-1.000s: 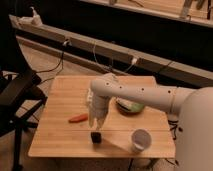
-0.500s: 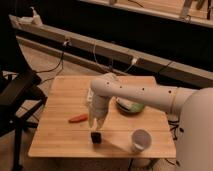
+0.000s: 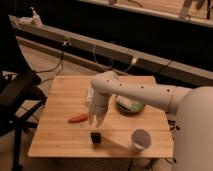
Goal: Knock the eraser over
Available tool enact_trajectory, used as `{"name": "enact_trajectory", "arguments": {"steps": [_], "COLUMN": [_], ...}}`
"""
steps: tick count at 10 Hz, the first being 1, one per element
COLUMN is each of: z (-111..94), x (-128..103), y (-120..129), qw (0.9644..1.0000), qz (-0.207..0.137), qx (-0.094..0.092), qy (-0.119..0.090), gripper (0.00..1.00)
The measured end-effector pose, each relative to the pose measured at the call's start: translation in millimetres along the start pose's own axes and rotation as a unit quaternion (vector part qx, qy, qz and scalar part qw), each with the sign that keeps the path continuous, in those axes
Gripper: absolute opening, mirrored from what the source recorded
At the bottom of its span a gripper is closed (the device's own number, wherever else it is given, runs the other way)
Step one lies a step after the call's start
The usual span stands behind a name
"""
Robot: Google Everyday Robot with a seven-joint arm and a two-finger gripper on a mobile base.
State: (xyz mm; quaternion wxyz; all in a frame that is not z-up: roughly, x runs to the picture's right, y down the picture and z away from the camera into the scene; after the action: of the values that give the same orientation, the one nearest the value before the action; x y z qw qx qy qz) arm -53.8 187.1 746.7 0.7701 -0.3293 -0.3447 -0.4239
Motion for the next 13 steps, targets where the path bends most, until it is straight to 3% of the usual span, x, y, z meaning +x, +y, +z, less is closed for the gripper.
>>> {"name": "enact_trajectory", "arguments": {"steps": [4,8,10,11,12,13], "z": [-1,9,17,22,28,26], "x": [11,-4,-17,-23,-30,-32], "y": [19,36,46,47,47,49], "qw": [0.9990,0.9974,0.9959,0.9948,0.9928,0.9927], "qz": [0.041,0.064,0.070,0.068,0.063,0.061], "qx": [0.008,-0.004,-0.018,-0.032,-0.060,-0.069], "qy": [-0.013,-0.032,-0.054,-0.068,-0.083,-0.078], "gripper": [0.00,0.00,0.00,0.00,0.07,0.17]}}
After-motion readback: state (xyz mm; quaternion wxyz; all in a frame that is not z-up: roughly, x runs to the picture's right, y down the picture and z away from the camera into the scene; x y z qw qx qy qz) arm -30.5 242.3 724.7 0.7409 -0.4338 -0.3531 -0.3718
